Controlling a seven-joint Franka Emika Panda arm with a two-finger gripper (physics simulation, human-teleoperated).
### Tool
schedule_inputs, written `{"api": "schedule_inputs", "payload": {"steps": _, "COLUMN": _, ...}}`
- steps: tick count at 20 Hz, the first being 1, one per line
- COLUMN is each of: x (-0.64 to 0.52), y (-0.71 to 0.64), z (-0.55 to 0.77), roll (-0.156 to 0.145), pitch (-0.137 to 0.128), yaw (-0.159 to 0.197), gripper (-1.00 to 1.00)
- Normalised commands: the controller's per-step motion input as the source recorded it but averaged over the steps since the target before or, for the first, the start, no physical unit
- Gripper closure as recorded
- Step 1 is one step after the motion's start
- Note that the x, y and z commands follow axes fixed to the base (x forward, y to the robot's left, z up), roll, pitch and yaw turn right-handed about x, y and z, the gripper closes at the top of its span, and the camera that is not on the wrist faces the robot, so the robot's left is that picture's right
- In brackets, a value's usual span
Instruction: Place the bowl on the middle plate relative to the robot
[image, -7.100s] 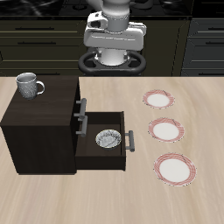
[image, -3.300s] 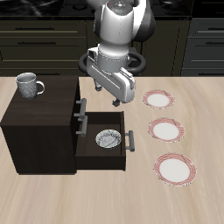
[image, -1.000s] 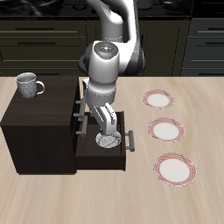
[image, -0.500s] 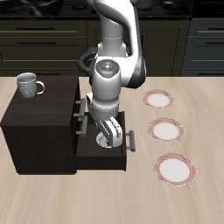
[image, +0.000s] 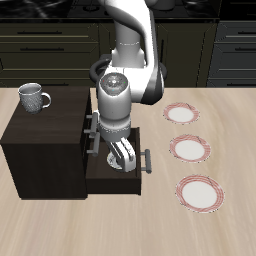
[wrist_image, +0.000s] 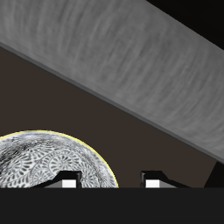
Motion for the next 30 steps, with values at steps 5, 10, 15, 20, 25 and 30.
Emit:
{"api": "schedule_inputs", "payload": {"steps": 5, "x": 0.00, "y": -0.08, "z": 0.15, "roll": -0.005, "pitch": -0.024, "yaw": 0.018, "gripper": 1.00}}
{"api": "schedule_inputs", "payload": {"steps": 10, "x": 0.01, "y": -0.02, "z": 0.04, "roll": 0.002, "pitch": -0.001, "yaw": 0.009, "gripper": 1.00}}
{"api": "schedule_inputs", "payload": {"steps": 15, "x": -0.08, "y": 0.18, "z": 0.18, "roll": 0.044, "pitch": -0.025, "yaw": 0.012, "gripper": 1.00}}
{"api": "schedule_inputs", "payload": {"steps": 20, "x": -0.13, "y": 0.24, "z": 0.45, "roll": 0.059, "pitch": -0.061, "yaw": 0.006, "gripper": 1.00}}
{"api": "schedule_inputs", "payload": {"steps": 25, "x": -0.09, "y": 0.13, "z": 0.53, "roll": 0.038, "pitch": -0.079, "yaw": 0.021, "gripper": 1.00}}
{"api": "schedule_inputs", "payload": {"steps": 30, "x": -0.20, "y": 0.11, "z": 0.64, "roll": 0.035, "pitch": -0.095, "yaw": 0.034, "gripper": 1.00}}
